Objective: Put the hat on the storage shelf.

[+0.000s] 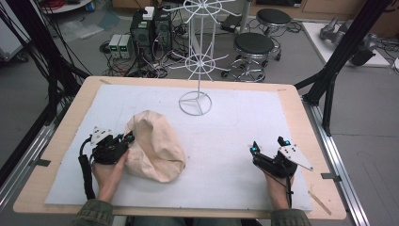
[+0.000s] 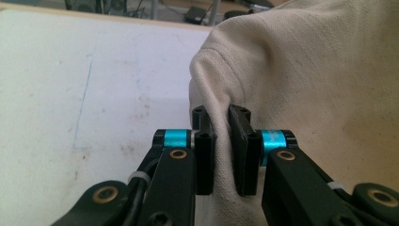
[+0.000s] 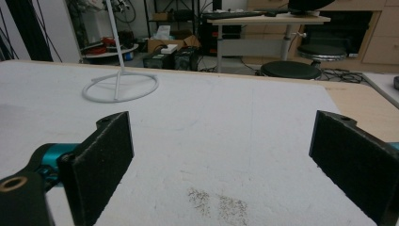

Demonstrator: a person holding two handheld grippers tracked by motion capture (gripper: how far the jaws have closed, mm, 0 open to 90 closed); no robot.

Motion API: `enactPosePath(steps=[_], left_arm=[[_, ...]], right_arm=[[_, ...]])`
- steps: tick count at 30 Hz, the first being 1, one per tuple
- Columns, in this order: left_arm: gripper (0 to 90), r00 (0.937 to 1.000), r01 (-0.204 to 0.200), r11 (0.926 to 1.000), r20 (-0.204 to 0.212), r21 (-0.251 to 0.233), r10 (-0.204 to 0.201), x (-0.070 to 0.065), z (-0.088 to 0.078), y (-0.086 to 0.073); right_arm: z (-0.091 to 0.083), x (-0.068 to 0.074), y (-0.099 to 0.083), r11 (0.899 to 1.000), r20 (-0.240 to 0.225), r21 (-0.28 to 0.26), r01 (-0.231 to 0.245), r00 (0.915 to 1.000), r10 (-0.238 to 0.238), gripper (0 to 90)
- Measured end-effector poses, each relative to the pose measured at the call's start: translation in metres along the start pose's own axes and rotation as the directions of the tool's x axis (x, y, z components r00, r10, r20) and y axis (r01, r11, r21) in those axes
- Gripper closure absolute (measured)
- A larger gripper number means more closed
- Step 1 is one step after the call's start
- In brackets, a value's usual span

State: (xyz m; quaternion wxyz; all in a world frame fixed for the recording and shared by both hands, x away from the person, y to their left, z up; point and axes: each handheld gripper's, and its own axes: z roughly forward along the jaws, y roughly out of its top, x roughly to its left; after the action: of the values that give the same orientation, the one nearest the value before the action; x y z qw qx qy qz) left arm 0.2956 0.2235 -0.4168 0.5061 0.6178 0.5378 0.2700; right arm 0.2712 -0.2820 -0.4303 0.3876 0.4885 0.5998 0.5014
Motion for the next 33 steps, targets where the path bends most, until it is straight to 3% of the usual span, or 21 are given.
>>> enactPosePath(steps=[7, 14, 17, 20, 23, 25, 26, 27, 28, 29, 32, 33], left_arm=[[80.9, 0.9955, -0.003, 0.9985, 0.094, -0.055, 0.008, -0.001, -0.008, 0.007], [80.8, 0.9767, 0.046, 0.9916, 0.214, -0.121, -0.019, -0.002, -0.018, 0.017], [80.8, 0.9618, 0.055, 0.9873, 0.274, -0.149, -0.012, -0.005, -0.024, 0.021], [80.8, 0.9445, 0.029, 0.9843, 0.327, -0.174, 0.03, -0.012, -0.031, 0.028], [80.7, 0.9325, 0.009, 0.9803, 0.356, -0.197, 0.063, -0.02, -0.037, 0.033], [80.7, 0.9188, 0.015, 0.9754, 0.388, -0.22, 0.073, -0.025, -0.041, 0.037], [80.7, 0.9188, 0.015, 0.9754, 0.388, -0.22, 0.073, -0.025, -0.041, 0.037], [80.7, 0.8972, 0.022, 0.9717, 0.434, -0.235, 0.084, -0.029, -0.045, 0.042], [80.8, 0.8886, 0.024, 0.9687, 0.449, -0.247, 0.093, -0.032, -0.048, 0.045], [80.7, 0.8886, 0.024, 0.9687, 0.449, -0.247, 0.093, -0.032, -0.048, 0.045], [80.7, 0.8616, 0.045, 0.9564, 0.496, -0.289, 0.109, -0.042, -0.055, 0.06], [80.7, 0.8583, 0.044, 0.9536, 0.5, -0.298, 0.116, -0.043, -0.056, 0.063]], right_arm=[[0.0, 0.0, 0.0, 1.0, -0.003, 0.002, -0.001, 1.0, 0.001, 5.9], [0.0, 0.0, 0.0, 1.0, -0.003, -0.001, -0.001, 1.0, 0.001, 5.9], [0.0, 0.0, 0.0, 1.0, -0.006, 0.0, -0.016, 0.9999, 0.016, 5.9], [-0.001, 0.0, 0.0, 1.0, -0.013, 0.0, -0.02, 0.9997, 0.02, 5.9], [-0.001, 0.001, 0.0, 1.0, -0.015, -0.008, -0.006, 0.9999, 0.006, 5.8], [-0.002, 0.002, 0.001, 1.0, -0.016, -0.01, -0.005, 0.9999, 0.005, 5.9], [-0.002, 0.002, 0.001, 1.0, -0.018, -0.013, -0.011, 0.9998, 0.01, 5.9], [-0.003, 0.003, 0.001, 1.0, -0.017, -0.014, -0.01, 0.9998, 0.01, 5.9], [-0.003, 0.003, 0.001, 1.0, -0.017, -0.015, -0.012, 0.9998, 0.012, 5.9], [-0.003, 0.003, 0.001, 1.0, -0.018, -0.015, -0.013, 0.9998, 0.013, 5.9], [-0.002, 0.002, 0.001, 1.0, -0.018, -0.015, -0.016, 0.9997, 0.016, 5.8], [-0.002, 0.002, 0.001, 1.0, -0.021, -0.015, -0.016, 0.9997, 0.015, 5.9]])
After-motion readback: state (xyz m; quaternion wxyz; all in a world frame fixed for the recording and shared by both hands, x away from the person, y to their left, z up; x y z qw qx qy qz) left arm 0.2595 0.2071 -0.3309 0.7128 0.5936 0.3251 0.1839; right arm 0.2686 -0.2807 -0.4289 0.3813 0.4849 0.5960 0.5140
